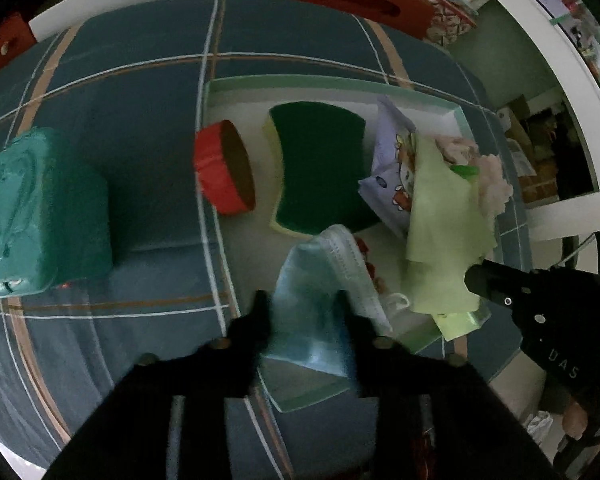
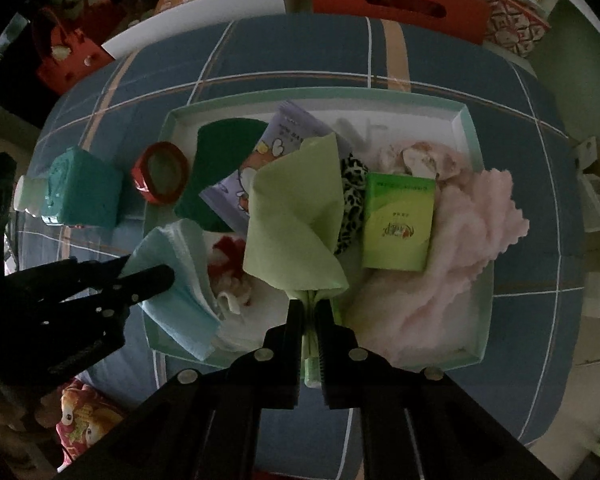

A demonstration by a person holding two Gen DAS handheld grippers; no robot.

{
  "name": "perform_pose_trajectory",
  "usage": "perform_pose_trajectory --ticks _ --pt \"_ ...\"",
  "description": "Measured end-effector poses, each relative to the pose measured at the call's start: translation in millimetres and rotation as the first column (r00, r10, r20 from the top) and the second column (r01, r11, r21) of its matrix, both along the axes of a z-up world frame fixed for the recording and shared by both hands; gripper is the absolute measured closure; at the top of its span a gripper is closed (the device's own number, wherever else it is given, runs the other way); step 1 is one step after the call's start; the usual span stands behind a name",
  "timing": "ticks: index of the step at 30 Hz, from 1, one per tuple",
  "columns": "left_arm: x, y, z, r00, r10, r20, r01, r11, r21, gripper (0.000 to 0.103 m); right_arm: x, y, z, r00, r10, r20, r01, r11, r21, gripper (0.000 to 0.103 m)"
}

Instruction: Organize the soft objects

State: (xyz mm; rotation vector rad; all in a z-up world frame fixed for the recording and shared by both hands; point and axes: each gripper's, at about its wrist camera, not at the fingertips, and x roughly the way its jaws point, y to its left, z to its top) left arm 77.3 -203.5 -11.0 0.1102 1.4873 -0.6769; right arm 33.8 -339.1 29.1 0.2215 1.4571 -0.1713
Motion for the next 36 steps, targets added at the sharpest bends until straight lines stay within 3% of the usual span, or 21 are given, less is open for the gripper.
perform_pose_trajectory --ticks 1,4,7,9,11,20,31,36 --pt "-0.6 2.9 3.3 1.000 0.003 0.009 -0.003 1.000 -0.002 0.050 0.6 1.1 1.7 1.000 0.000 0.000 0.000 1.000 -0.003 0.093" --pt "-3.4 16.3 18.6 0.999 0.020 0.039 -0.019 1.000 -0.013 0.040 -0.8 6.1 11.5 1.000 0.007 0.011 -0.007 1.000 -0.018 0.093" --pt "-6.3 27.9 32.2 0.996 0.037 0.082 -0.036 0.999 -0.014 0.025 -6.3 11.6 22.1 1.000 0.005 0.031 -0.004 0.999 -0.033 0.075" --pt "-11.0 38.0 40.6 0.991 0.047 0.127 -0.047 0.999 0.001 0.019 -11.5 16.9 27.5 0.999 0.001 0.044 0.000 0.999 -0.041 0.053" --pt "-19.0 52.9 45.9 0.983 0.055 0.172 -0.062 0.998 0.033 0.013 -20.3 24.4 29.7 0.998 -0.004 0.062 0.007 0.999 -0.043 0.047" --pt "-51.9 113.9 42.2 0.964 0.096 0.248 -0.124 0.987 0.099 0.012 -52.5 64.9 16.4 0.998 0.014 0.067 -0.009 0.997 -0.081 0.028" --pt "-72.5 153.4 18.2 0.954 0.192 0.231 -0.217 0.972 0.090 0.011 -73.7 105.2 -2.2 0.994 0.035 0.104 -0.023 0.994 -0.107 0.025" --pt "-74.5 163.0 15.6 0.942 0.209 0.261 -0.247 0.961 0.123 0.011 -75.5 118.3 -4.2 0.992 0.057 0.115 -0.041 0.990 -0.131 0.025"
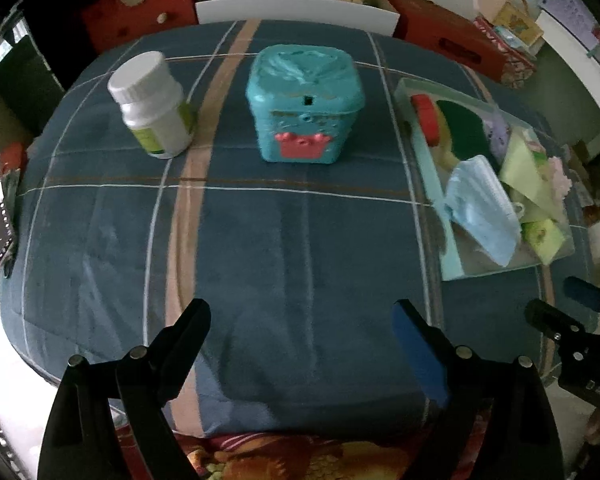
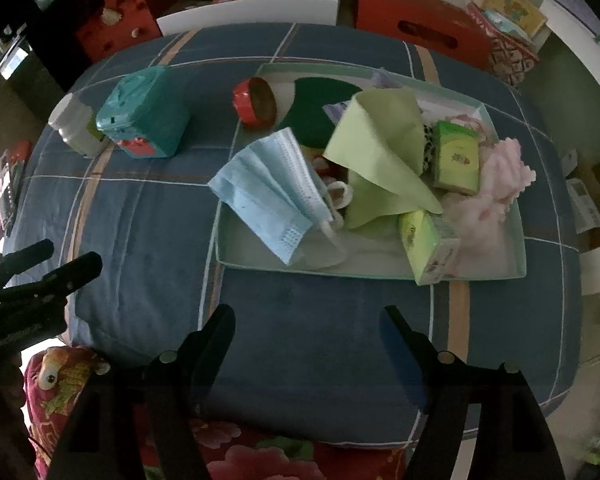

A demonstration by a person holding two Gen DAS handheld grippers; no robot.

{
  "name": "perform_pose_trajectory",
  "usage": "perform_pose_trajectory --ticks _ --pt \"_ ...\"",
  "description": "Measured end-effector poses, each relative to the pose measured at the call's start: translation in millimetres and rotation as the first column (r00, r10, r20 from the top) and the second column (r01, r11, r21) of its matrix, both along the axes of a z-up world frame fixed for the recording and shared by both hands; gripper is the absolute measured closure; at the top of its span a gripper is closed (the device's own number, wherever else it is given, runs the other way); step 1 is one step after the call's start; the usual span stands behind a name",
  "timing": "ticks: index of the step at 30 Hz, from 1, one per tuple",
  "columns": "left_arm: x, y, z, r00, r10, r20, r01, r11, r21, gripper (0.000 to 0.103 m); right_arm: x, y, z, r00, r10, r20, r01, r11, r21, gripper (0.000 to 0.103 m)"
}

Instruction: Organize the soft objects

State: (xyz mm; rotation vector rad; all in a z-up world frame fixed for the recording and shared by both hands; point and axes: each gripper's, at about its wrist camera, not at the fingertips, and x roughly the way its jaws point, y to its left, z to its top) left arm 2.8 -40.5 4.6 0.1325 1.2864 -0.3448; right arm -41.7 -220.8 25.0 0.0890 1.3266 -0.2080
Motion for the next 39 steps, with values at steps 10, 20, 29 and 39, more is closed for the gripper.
perform_pose_trajectory --ticks 10,20,29,39 --pt "-2.2 2.5 1.6 1.000 0.008 0.022 -0.008 1.000 0.013 0.011 -1.2 6.9 -3.4 1.000 0.006 0.001 -0.006 1.000 -0.009 0.025" --pt "-5.8 3.1 8.4 0.996 -0.002 0.094 -0.002 0.999 0.048 0.011 -0.5 5.4 -5.3 1.000 -0.005 0.001 0.005 1.000 -0.007 0.025" --pt "-7.9 -0.1 5.2 0.996 -0.006 0.090 0.001 0.999 0.049 0.011 -1.2 2.4 -8.5 1.000 -0.017 -0.011 0.017 1.000 -0.008 0.025" --pt "-9.0 -0.1 2.2 0.997 0.002 0.083 -0.007 0.998 0.056 0.011 -2.8 -0.3 -9.4 0.999 -0.024 -0.024 0.024 1.000 -0.015 0.021"
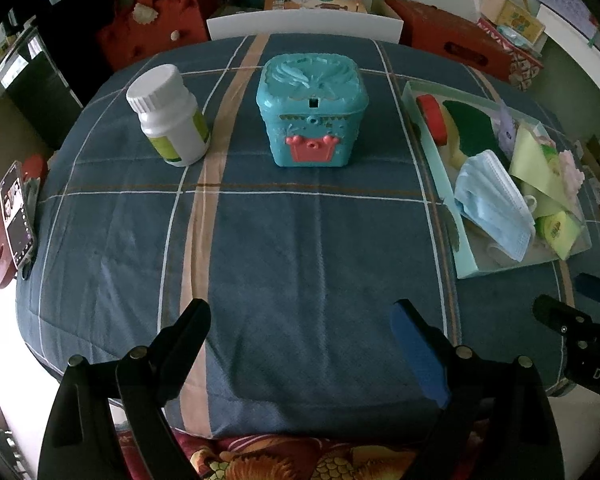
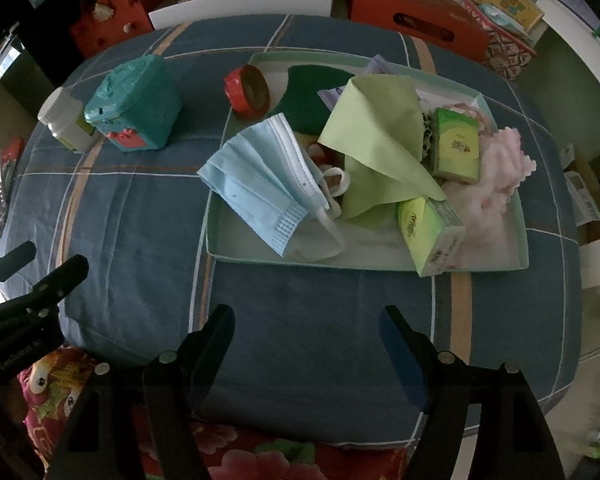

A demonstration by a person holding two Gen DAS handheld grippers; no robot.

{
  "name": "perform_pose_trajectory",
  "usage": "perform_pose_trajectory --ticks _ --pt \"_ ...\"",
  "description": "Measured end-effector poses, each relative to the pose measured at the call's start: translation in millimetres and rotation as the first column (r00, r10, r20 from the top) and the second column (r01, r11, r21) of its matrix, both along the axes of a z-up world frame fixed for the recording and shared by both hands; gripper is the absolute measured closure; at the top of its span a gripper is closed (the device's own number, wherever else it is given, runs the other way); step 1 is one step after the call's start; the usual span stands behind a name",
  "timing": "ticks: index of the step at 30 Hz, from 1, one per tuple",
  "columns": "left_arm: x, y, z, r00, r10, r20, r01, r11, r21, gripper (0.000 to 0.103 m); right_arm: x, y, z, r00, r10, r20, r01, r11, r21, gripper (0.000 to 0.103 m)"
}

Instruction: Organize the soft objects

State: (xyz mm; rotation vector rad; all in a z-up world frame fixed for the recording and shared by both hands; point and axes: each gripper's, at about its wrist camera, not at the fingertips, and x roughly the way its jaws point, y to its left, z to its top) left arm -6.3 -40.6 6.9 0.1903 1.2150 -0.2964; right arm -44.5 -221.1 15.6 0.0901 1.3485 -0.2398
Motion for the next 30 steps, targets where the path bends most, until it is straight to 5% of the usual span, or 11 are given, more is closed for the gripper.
perform_pose_trajectory --ticks 30 --pt "0.3 1.0 -4.8 1.000 0.015 -0.018 -0.015 1.000 0.012 0.011 0.0 -0.9 1.9 1.000 0.001 -0.001 -0.001 1.000 -0.010 0.008"
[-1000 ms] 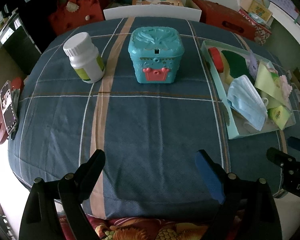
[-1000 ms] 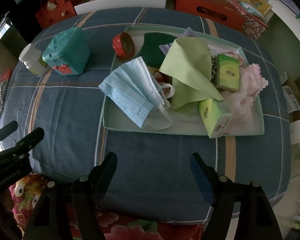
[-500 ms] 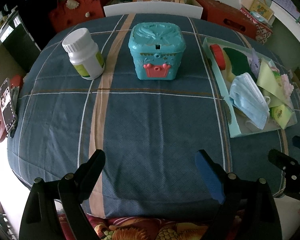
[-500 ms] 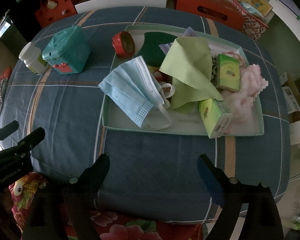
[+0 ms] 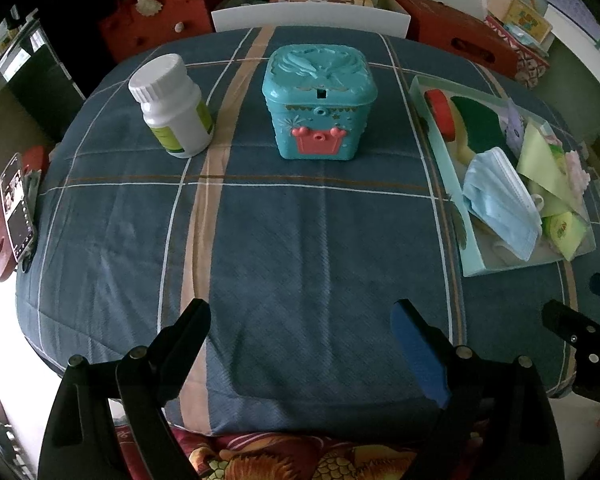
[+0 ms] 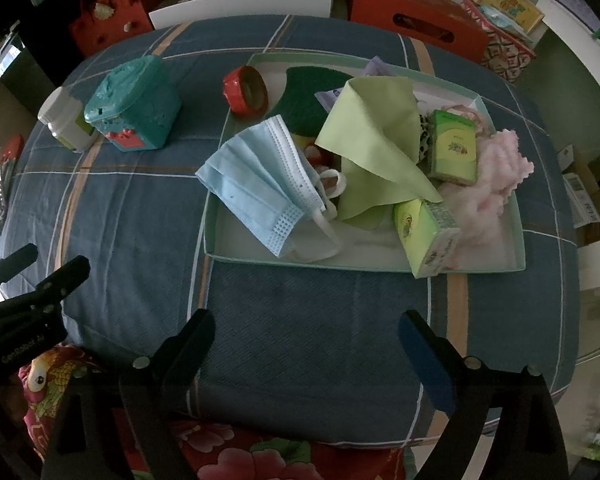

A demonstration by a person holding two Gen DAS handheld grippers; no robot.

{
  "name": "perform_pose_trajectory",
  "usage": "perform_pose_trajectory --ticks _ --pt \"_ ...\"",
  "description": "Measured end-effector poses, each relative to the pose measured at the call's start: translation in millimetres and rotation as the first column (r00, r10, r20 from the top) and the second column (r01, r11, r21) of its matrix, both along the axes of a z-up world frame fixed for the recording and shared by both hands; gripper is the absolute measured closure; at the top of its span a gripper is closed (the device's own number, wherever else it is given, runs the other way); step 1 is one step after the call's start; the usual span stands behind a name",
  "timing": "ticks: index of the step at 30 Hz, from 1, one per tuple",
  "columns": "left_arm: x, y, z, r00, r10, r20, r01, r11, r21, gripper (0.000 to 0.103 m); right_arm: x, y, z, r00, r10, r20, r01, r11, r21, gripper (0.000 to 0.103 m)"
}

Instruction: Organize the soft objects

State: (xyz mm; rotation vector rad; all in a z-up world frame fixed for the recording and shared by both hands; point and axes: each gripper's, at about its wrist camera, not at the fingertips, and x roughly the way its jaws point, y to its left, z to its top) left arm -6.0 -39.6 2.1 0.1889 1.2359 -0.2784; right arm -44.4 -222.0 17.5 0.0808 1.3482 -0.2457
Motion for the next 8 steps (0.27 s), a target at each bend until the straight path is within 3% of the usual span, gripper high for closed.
perform_pose_trajectory --ticks 8 --pt "-4.2 -2.7 2.4 1.000 -0.021 -0.005 0.021 0.999 -0.034 0.011 -1.2 1.0 0.7 1.000 0.001 0.002 -0.001 1.000 0.000 0.008"
